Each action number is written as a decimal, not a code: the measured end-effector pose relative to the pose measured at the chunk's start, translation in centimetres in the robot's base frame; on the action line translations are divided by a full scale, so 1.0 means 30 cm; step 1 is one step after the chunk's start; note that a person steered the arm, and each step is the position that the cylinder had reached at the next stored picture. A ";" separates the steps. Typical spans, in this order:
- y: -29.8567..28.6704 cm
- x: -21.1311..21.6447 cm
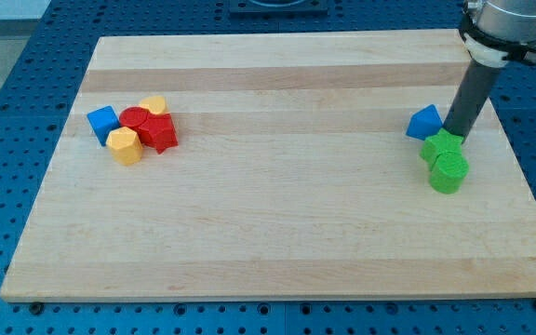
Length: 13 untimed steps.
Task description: Move green blocks at bottom right of the board
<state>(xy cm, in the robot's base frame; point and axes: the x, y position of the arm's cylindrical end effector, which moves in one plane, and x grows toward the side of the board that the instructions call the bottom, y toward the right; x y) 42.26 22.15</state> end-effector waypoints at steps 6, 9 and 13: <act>-0.085 0.132; -0.086 0.279; -0.094 0.203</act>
<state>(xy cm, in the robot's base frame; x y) 48.36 19.31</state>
